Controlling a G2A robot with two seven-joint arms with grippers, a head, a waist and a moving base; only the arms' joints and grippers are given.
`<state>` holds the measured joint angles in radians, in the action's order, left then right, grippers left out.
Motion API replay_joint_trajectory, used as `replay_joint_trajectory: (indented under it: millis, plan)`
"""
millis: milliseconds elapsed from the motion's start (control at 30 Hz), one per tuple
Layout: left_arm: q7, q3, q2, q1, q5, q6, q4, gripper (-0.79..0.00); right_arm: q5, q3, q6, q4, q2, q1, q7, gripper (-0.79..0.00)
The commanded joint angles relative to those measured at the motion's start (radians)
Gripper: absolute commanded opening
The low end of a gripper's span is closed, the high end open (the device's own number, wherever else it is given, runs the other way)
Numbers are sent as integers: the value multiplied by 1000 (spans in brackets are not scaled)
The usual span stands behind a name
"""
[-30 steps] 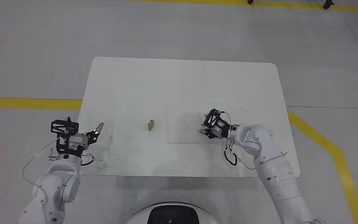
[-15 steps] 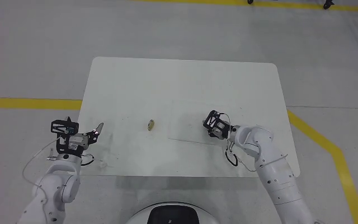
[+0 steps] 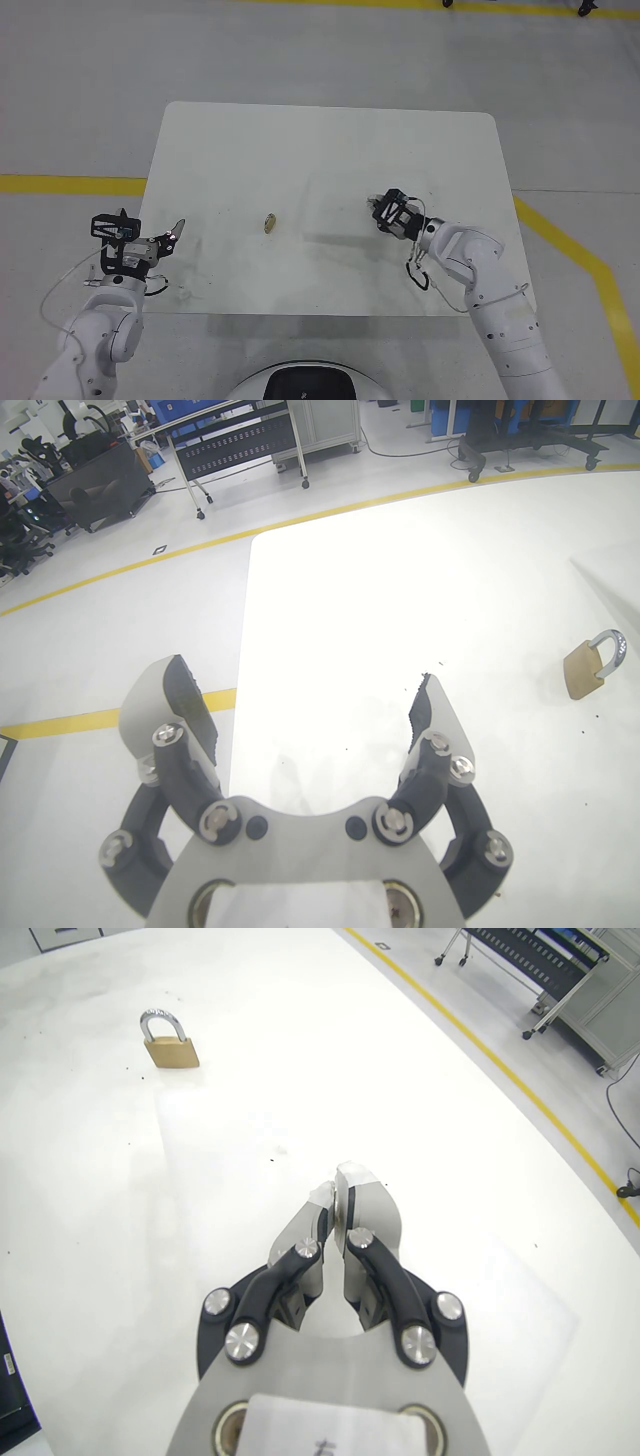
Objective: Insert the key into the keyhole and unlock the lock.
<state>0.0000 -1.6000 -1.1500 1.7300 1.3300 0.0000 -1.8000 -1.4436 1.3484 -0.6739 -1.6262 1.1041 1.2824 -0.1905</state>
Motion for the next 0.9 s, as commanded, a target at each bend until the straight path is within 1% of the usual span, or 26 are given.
replay_joint_trajectory:
  millis: [0,167,333,400,467,533,867]
  plan:
    - [0,0,0,0,0,0,0,0,0,3,7,5,-1,4,36,-785]
    - [0,0,0,0,0,0,0,0,17,15,-3,34,-3,13,143,-785]
    - [0,0,0,0,0,0,0,0,101,42,-16,86,-3,41,366,-785]
    - [0,0,0,0,0,0,0,0,121,44,-31,120,-3,36,416,-785]
    - [0,0,0,0,0,0,0,0,124,40,-37,145,-2,30,433,-785]
    - [0,0,0,0,0,0,0,0,120,40,-36,158,-3,26,424,-785]
    - [0,0,0,0,0,0,0,0,120,40,-36,158,-3,26,424,-785]
